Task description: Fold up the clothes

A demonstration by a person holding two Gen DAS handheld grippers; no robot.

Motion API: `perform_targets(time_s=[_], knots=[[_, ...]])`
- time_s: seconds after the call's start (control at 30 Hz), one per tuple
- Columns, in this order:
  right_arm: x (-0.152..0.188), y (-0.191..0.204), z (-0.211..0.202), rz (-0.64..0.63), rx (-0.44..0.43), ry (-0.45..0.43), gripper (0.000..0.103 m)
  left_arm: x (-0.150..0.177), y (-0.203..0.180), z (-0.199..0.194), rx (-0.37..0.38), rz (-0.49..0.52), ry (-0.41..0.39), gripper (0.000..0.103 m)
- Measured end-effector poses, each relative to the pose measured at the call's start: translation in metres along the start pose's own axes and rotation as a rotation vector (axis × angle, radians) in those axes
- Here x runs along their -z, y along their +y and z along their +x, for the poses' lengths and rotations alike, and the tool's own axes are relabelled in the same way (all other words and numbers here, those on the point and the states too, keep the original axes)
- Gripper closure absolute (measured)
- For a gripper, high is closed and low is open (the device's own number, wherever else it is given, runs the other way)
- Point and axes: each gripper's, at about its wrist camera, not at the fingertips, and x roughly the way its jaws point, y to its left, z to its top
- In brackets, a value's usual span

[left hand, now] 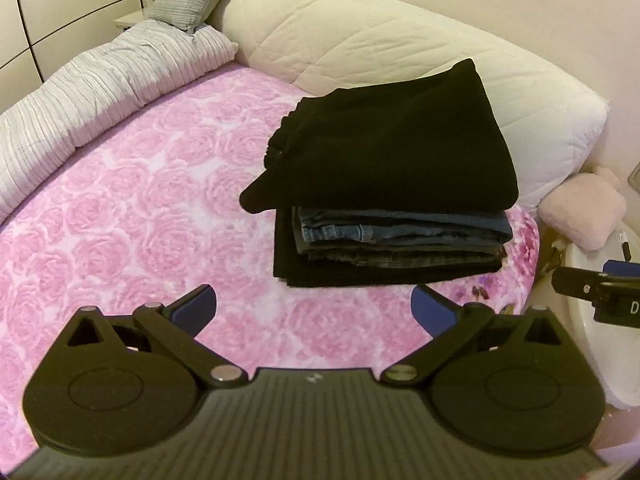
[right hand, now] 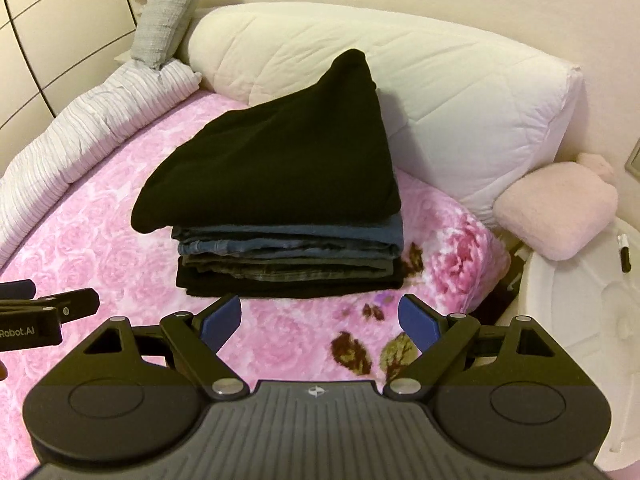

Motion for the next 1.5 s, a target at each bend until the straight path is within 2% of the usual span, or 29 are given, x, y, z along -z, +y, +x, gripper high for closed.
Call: perform_targets(time_s=[0.57, 1.5], knots=[[0.012, 0.008, -0.023, -0.010, 0.001, -0.024, 0.015, 0.012, 0.000, -0.018, 0.002, -0.008, -0.004, 0.001], [0.026, 0.009, -0.051, -0.016, 0.027, -0.043, 0.015, 0.024, -0.018, -0.035, 0.001, 0.070, -0.056, 0.001]])
